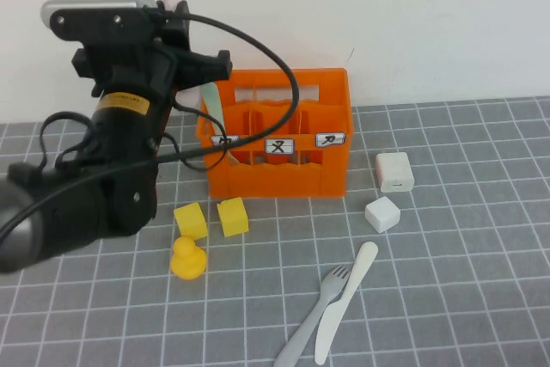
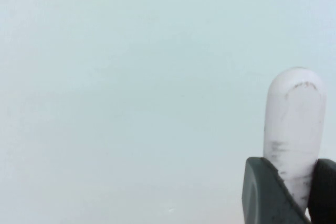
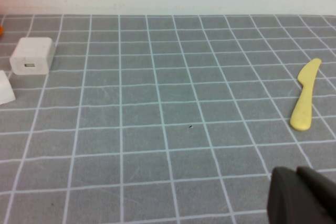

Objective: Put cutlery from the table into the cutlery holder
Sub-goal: Place the spoon on the box

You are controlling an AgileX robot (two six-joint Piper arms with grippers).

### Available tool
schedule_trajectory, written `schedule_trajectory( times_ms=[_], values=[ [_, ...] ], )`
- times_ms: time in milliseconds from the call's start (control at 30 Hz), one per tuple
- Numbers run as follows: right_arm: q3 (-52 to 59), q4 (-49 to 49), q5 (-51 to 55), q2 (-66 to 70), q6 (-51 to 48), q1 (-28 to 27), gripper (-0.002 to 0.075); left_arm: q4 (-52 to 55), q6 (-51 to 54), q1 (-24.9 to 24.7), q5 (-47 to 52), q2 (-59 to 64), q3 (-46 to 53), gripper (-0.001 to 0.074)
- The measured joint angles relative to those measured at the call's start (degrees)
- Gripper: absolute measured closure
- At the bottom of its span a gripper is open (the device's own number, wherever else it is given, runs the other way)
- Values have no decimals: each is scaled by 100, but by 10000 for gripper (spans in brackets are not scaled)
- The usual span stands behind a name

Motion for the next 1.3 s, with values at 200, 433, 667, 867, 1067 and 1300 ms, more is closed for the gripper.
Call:
schedule_trajectory(
  times_ms=[200, 433, 667, 867, 1067, 1300],
  values=[
    [0, 0, 0, 0, 0, 0, 729, 150, -128, 104, 0, 612, -547, 586],
    [0, 0, 0, 0, 0, 0, 729, 639, -399, 115, -9, 1312, -945, 587],
    [0, 0, 0, 0, 0, 0, 729, 964, -406, 197, -78, 1880, -1128, 587],
    [0, 0, 0, 0, 0, 0, 729, 1098, -426, 207, -24, 1859, -1128, 562],
    [0, 0, 0, 0, 0, 0, 729, 713, -415, 207, 1080, 1021, -1128, 470],
    [0, 0, 0, 0, 0, 0, 729, 329, 146, 219, 2506, 125, -1128, 467]
  ],
)
